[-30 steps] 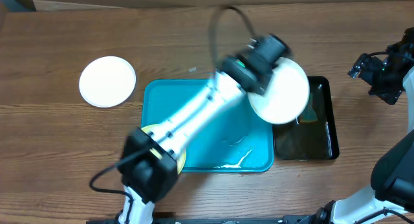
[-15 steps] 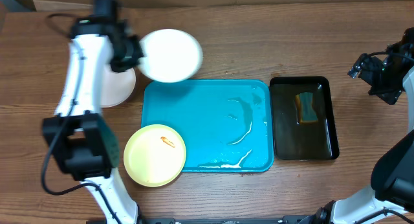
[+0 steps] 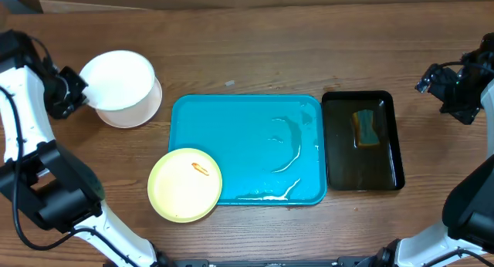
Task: Clean dirty plates on tray and stack at the side
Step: 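Stack the white plate onto the cleaned plate left of the tray, then reach the left gripper to the yellow plate and grip its rim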
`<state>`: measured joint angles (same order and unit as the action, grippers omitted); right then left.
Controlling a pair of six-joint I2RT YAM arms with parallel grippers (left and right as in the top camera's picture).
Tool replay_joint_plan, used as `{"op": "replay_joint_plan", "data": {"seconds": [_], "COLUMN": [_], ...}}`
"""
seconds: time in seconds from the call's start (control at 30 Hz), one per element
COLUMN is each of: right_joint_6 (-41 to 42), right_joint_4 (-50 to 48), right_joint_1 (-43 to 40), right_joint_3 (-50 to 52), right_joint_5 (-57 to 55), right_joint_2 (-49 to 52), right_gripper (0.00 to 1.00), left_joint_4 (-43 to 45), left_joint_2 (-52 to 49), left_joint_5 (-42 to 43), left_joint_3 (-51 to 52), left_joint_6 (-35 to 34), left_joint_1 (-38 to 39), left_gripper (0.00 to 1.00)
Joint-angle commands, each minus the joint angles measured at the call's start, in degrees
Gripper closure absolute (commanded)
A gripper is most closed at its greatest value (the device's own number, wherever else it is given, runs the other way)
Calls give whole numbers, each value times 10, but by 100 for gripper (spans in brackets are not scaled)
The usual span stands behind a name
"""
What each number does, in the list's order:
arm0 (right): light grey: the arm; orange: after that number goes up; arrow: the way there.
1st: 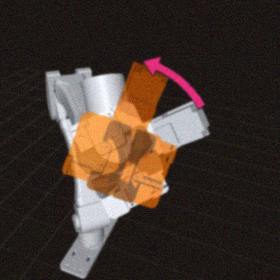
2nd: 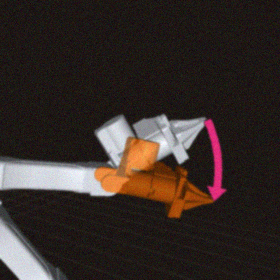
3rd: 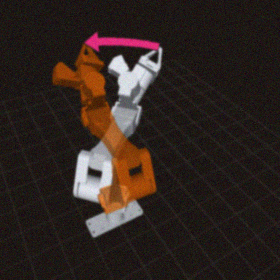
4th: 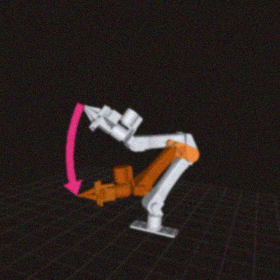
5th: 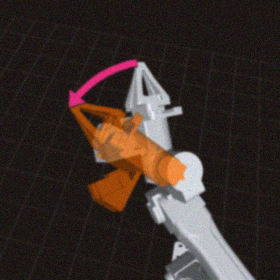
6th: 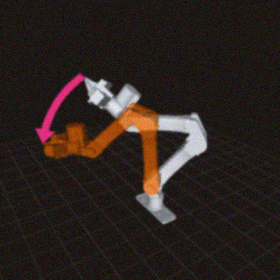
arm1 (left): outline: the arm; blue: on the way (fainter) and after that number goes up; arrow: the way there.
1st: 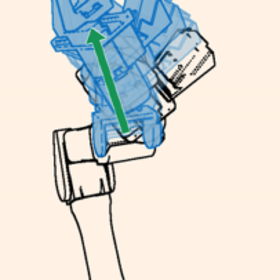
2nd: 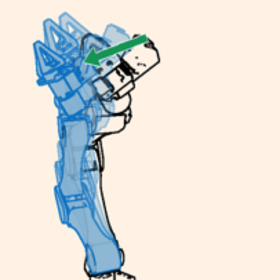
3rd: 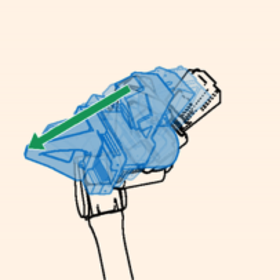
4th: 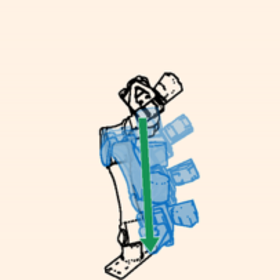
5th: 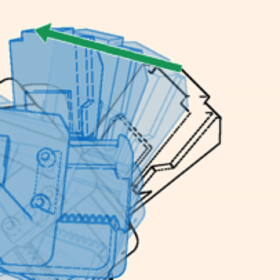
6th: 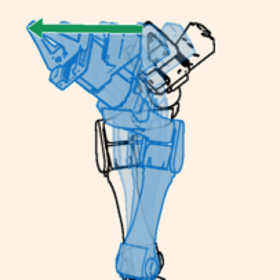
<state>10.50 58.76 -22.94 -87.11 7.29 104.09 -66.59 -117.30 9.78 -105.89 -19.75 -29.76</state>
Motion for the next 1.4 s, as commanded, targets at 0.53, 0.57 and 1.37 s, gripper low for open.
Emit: {"op": "replay_joint_plan", "data": {"seconds": [0.53,0.57,1.37], "right_joint_6": [2,2,2], "right_joint_4": [-2,-2,-2], "right_joint_1": [-2,-2,-2], "right_joint_3": [-10,-10,-10], "right_joint_5": [3,3,3], "right_joint_2": [-5,-5,-5], "right_gripper": [0,0,0], "left_joint_4": [106,108,-108], "left_joint_2": [0,0,23], "left_joint_5": [-18,-18,153], "left_joint_3": [121,121,122], "left_joint_6": [5,11,155], "left_joint_1": [2,2,69], "left_gripper": [91,86,61]}}
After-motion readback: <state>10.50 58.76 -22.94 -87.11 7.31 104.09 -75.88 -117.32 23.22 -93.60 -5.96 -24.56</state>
